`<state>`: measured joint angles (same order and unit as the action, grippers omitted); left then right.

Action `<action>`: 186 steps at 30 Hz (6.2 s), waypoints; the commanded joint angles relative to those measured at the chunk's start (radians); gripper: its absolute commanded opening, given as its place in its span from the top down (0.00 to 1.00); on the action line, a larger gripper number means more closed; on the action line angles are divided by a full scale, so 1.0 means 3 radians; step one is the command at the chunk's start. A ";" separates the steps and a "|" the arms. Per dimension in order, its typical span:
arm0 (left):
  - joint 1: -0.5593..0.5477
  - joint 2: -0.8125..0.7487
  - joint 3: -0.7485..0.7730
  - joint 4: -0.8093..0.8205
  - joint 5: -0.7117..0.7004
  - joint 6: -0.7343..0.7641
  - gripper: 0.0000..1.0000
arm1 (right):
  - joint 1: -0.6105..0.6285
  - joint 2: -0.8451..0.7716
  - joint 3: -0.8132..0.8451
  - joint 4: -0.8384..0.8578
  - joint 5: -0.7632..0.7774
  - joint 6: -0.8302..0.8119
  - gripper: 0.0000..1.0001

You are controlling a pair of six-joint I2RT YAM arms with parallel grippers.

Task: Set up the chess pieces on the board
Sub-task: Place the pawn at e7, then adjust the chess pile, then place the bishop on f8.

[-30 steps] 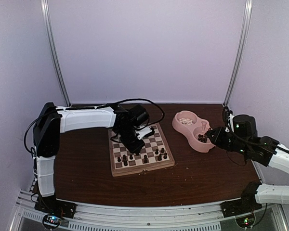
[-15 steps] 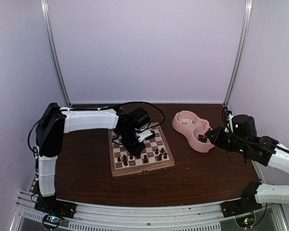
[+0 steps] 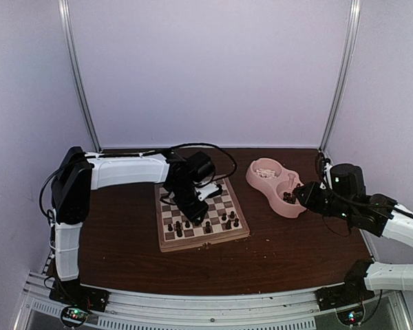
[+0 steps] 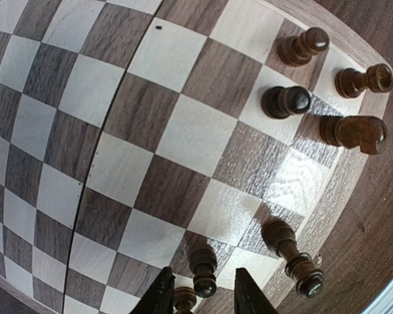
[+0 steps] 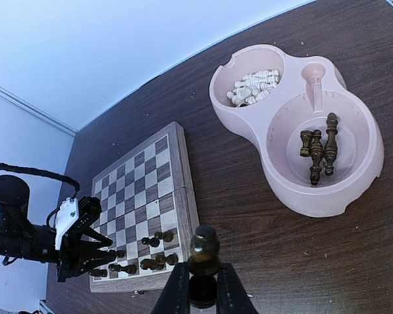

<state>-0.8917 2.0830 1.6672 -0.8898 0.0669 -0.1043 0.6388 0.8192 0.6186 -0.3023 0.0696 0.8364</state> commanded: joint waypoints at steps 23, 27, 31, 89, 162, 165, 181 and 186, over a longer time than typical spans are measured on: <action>-0.0060 -0.1904 0.0023 0.0132 0.0016 -0.1201 0.02 | 0.0172 0.0428 0.0565 0.0926 -0.1956 -0.2287 0.95; -0.0051 -0.2426 -0.0680 0.1010 0.0129 -0.1769 0.02 | 0.0334 0.0637 0.0720 0.0794 -0.1806 -0.2527 0.94; 0.0060 -0.2708 -0.1332 0.1759 0.0519 -0.2049 0.08 | 0.0590 0.0877 0.0924 0.0634 -0.1579 -0.2788 0.95; -0.0004 -0.1682 -0.0925 0.1320 0.1602 -0.2330 1.00 | 0.1465 0.1749 0.1653 0.0219 -0.0521 -0.3480 0.58; -0.0416 -0.0776 -0.0963 0.0445 -0.0632 -0.1141 1.00 | 0.0003 0.0188 -0.0876 0.1672 0.0131 -0.2707 0.32; -0.0417 -0.0743 -0.0963 0.0447 -0.0625 -0.1145 1.00 | 0.0003 0.0180 -0.0876 0.1669 0.0116 -0.2707 0.32; -0.0417 -0.0645 -0.0940 0.0440 -0.0699 -0.1119 0.97 | 0.0003 0.0142 -0.0896 0.1672 0.0095 -0.2707 0.31; -0.0415 -0.0642 -0.0928 0.0404 -0.0672 -0.1119 0.87 | 0.0002 0.0147 -0.0897 0.1672 0.0096 -0.2706 0.30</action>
<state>-1.0138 1.8759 1.3792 -0.7807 -0.1349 -0.4404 0.6434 0.8703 0.3660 0.1783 0.1085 0.0288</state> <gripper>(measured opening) 0.113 0.694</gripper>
